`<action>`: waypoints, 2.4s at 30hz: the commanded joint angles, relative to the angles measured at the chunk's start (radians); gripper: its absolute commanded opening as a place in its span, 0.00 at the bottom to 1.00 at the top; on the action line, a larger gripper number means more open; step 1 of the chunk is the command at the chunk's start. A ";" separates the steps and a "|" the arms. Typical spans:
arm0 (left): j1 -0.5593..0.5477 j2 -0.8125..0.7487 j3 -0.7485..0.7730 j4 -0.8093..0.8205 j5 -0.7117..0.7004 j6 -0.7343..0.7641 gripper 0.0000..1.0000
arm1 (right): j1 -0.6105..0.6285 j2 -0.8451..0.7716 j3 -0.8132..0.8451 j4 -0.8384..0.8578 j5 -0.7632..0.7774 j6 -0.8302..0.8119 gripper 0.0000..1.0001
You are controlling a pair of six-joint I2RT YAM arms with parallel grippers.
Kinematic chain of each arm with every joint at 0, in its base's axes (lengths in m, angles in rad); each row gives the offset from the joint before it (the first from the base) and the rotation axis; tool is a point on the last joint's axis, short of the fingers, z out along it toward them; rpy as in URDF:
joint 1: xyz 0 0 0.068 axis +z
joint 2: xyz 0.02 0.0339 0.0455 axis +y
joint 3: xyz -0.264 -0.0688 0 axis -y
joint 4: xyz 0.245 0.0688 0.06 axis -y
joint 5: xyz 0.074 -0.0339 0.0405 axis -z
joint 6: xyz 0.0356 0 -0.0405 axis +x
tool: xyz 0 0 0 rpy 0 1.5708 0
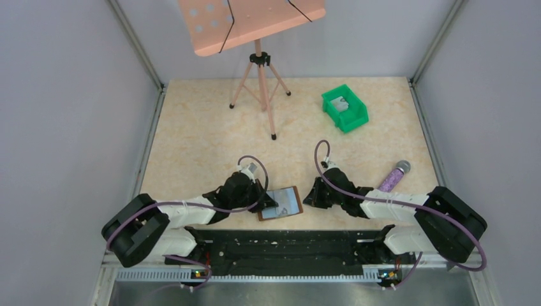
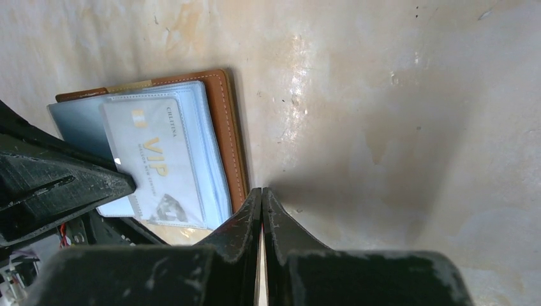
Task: Take the credit cards out of the card holder
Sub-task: Remove the credit card from the card holder.
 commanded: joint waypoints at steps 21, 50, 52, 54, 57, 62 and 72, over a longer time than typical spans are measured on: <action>0.029 -0.082 0.009 -0.085 0.032 0.072 0.00 | 0.031 -0.004 0.126 0.022 -0.092 -0.102 0.14; 0.096 -0.139 -0.033 -0.119 0.076 0.078 0.00 | 0.070 0.214 0.119 0.040 -0.014 0.057 0.00; 0.104 -0.146 -0.028 -0.151 0.069 0.087 0.00 | 0.070 0.220 0.119 0.025 -0.013 0.059 0.00; 0.109 -0.155 -0.025 -0.168 0.069 0.095 0.00 | 0.068 0.222 0.121 0.015 -0.009 0.059 0.00; 0.114 -0.165 -0.024 -0.188 0.070 0.105 0.00 | 0.067 0.225 0.121 0.013 -0.006 0.059 0.00; 0.131 -0.171 -0.023 -0.215 0.086 0.122 0.00 | 0.067 0.232 0.120 0.022 -0.003 0.057 0.00; 0.139 -0.159 -0.037 -0.085 0.163 0.130 0.00 | 0.066 0.209 0.111 0.039 -0.016 0.048 0.00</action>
